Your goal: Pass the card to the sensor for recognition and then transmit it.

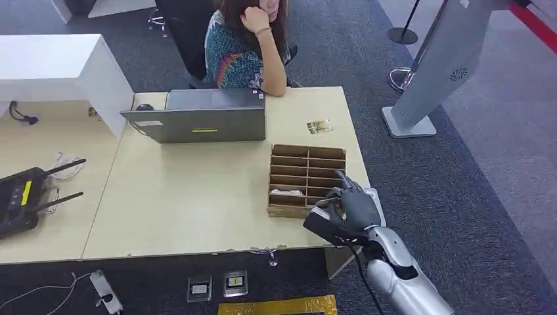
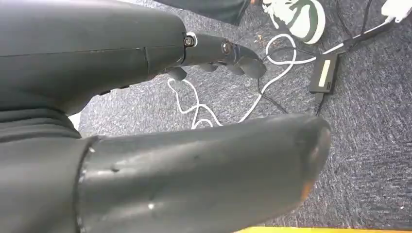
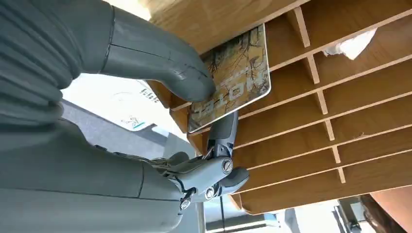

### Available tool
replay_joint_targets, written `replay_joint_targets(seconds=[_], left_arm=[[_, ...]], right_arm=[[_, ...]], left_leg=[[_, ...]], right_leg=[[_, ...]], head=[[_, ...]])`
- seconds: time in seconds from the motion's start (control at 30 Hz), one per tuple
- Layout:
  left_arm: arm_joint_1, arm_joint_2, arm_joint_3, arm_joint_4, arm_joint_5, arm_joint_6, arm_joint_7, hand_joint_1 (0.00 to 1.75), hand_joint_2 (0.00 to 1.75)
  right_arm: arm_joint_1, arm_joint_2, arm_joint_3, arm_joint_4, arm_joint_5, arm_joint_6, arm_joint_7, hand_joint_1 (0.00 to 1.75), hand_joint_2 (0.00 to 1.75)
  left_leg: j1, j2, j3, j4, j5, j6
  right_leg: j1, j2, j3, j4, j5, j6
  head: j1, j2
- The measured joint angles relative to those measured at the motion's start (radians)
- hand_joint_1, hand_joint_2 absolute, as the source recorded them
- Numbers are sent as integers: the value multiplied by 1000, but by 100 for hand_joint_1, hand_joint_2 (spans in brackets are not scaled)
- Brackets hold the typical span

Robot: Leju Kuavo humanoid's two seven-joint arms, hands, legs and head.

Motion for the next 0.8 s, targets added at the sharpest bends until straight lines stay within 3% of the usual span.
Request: replay_joint_targets(seconds=[0.53,0.8], left_arm=[[1,-3,0,0,-5,5,0,0,0],[-14,-6,-9,0,-31,-5,6,0,0]], right_arm=[[-12,2,-3,-10,1,-11,-12,175,175],[-169,-8,-92,-59,22,18,-97,175,175]], left_leg=[[0,0,0,0,0,0],[0,1,0,0,1,0]], right_leg=[[0,0,0,0,0,0],[0,1,0,0,2,0]], head=[[0,0],[0,0]])
